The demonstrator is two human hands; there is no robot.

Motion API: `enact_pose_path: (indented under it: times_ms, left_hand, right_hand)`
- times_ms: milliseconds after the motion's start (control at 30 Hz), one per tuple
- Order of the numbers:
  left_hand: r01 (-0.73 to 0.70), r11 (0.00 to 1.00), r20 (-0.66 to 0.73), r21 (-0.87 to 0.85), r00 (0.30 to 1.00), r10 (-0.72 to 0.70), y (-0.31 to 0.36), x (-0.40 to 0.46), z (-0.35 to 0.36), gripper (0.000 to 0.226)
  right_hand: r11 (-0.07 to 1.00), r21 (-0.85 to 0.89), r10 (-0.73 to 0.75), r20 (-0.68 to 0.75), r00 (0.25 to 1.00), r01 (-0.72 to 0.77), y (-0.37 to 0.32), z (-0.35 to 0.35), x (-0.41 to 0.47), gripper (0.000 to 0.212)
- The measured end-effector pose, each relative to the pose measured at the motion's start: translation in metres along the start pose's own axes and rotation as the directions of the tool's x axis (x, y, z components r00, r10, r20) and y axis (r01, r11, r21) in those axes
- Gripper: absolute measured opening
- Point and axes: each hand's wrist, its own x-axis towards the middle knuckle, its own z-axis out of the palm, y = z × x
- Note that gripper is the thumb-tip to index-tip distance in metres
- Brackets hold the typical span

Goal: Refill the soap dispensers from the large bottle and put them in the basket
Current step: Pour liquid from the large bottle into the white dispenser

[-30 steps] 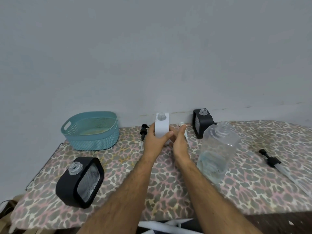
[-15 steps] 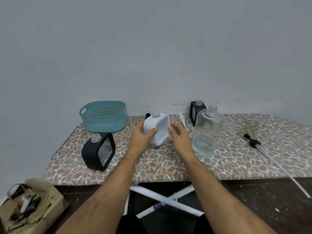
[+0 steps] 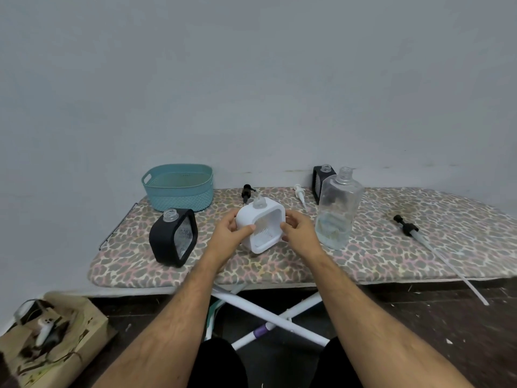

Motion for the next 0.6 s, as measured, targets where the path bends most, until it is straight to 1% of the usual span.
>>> enact_pose_path:
  times_ms: [67, 167, 433, 600]
  left_hand:
    - [0.006, 1.0, 0.002, 0.007, 1.0, -0.006, -0.002, -0.002, 0.003, 0.052]
    - [-0.002, 0.999, 0.0, 0.036, 1.0, 0.002, -0.006, -0.002, 0.008, 0.05]
    - [-0.042, 0.999, -0.053, 0.027, 0.998, 0.044, -0.009, -0.001, 0.024, 0.051]
    - [-0.074, 0.992, -0.048, 0.106, 0.996, 0.08, -0.013, 0.002, 0.029, 0.054]
  right_hand:
    - [1.0, -0.023, 0.013, 0.009, 1.0, -0.012, 0.002, -0.001, 0.0, 0.039]
    - [0.998, -0.057, 0.02, 0.038, 0.999, -0.018, 0.004, -0.004, 0.001, 0.042]
    - [0.998, -0.057, 0.007, 0.055, 0.998, -0.004, 0.0, -0.009, 0.008, 0.04]
    - [0.996, -0.091, 0.003, 0.106, 0.994, 0.007, 0.006, -0.015, 0.009, 0.045]
